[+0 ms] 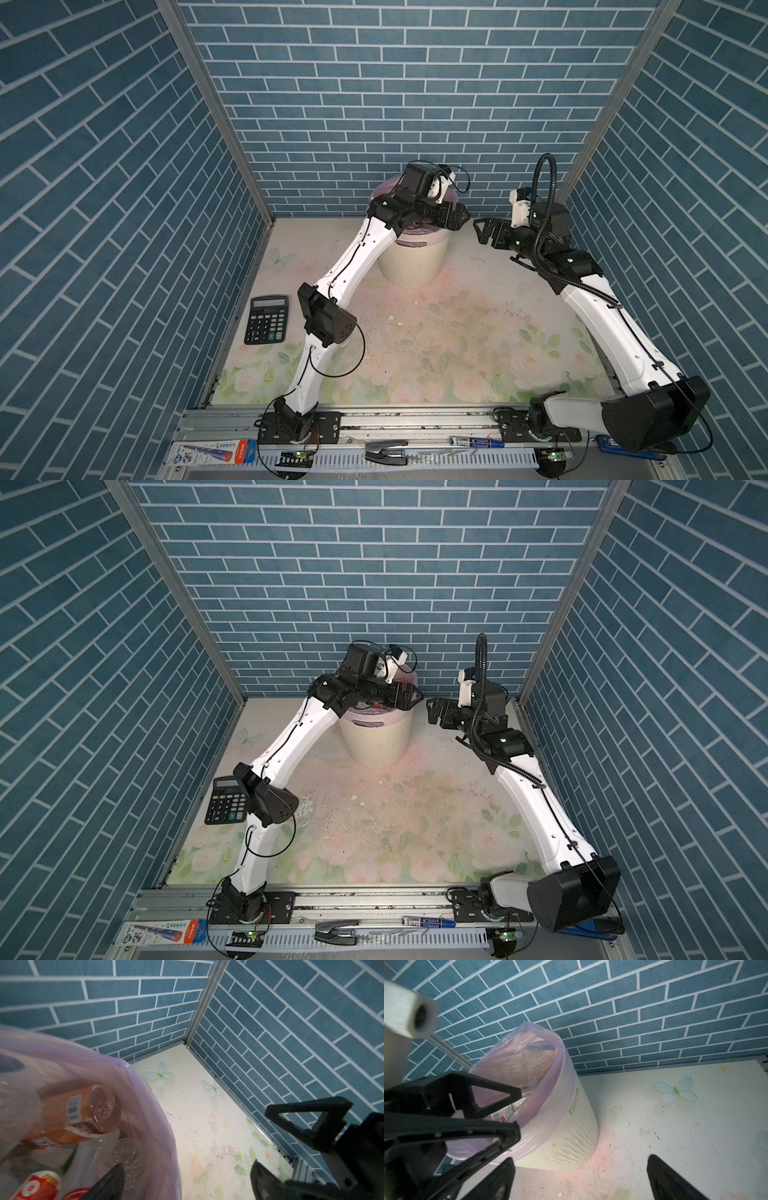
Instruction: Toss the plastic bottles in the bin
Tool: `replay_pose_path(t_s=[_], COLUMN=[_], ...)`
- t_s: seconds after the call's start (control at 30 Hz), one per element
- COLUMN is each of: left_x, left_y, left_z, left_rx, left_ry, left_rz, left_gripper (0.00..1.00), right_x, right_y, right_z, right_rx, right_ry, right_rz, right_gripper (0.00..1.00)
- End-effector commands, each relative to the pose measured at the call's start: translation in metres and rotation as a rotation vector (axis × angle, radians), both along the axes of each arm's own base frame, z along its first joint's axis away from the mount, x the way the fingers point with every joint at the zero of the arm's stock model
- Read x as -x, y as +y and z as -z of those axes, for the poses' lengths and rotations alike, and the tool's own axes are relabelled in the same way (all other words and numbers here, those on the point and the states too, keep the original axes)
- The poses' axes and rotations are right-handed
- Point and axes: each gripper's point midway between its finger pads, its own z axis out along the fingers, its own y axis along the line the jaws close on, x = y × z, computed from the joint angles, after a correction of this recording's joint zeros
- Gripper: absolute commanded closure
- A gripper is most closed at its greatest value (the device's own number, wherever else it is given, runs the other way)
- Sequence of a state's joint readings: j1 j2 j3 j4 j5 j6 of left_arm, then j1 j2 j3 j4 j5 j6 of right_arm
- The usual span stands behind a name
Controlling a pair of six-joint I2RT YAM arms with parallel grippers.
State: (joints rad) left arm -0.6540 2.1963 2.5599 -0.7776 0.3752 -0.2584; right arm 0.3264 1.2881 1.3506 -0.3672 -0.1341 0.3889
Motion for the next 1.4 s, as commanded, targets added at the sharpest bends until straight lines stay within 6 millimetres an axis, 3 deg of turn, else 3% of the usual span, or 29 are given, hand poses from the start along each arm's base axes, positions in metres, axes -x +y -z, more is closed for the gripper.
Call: replay_pose_path(t_s=[0.0, 0.17, 0.33, 0.47, 0.6, 0.7, 0.77, 0.9, 0.97, 1.13, 1.37], left_x=[0.015, 0.029, 0.034, 0.016, 0.006, 0.004, 0.008, 0.022, 0.028, 0.032, 0.022], left_y=[0.008, 0.024, 0.071, 0.144, 0.233, 0.308, 0.353, 0.413, 0.439, 0.473, 0.481], left_z=[-0.050, -0.081, -0.116, -0.127, -0.117, -0.093, -0.063, 0.001, 0.042, 0.128, 0.182], left_rx=[0.065, 0.073, 0.039, 0.097, 0.091, 0.095, 0.054, -0.086, -0.111, -0.283, -0.354], left_ry=[-0.105, -0.180, -0.327, -0.323, -0.360, -0.337, -0.293, -0.257, -0.198, -0.117, -0.102], left_rz=[0.012, 0.003, -0.104, -0.253, -0.455, -0.648, -0.790, -1.033, -1.145, -1.275, -1.288], left_gripper=[0.01, 0.01, 0.01, 0.01, 0.01, 0.01, 0.01, 0.01, 0.01, 0.01, 0.01], right_x=[0.008, 0.012, 0.010, 0.009, 0.006, 0.002, -0.002, -0.013, -0.018, -0.022, -0.012], right_y=[-0.008, -0.015, -0.027, -0.042, -0.058, -0.075, -0.083, -0.105, -0.114, -0.138, -0.158], right_z=[0.004, -0.003, -0.009, -0.007, -0.006, 0.005, 0.015, 0.037, 0.056, 0.108, 0.159], right_rx=[0.006, 0.029, 0.089, 0.138, 0.192, 0.247, 0.284, 0.351, 0.361, 0.403, 0.467], right_ry=[0.015, -0.003, -0.021, -0.025, -0.020, -0.009, -0.017, -0.007, 0.006, 0.060, 0.086], right_rz=[0.025, 0.040, 0.090, 0.157, 0.228, 0.304, 0.335, 0.424, 0.461, 0.540, 0.596], right_gripper=[0.01, 0.01, 0.01, 0.01, 0.01, 0.01, 0.01, 0.01, 0.01, 0.01, 0.01])
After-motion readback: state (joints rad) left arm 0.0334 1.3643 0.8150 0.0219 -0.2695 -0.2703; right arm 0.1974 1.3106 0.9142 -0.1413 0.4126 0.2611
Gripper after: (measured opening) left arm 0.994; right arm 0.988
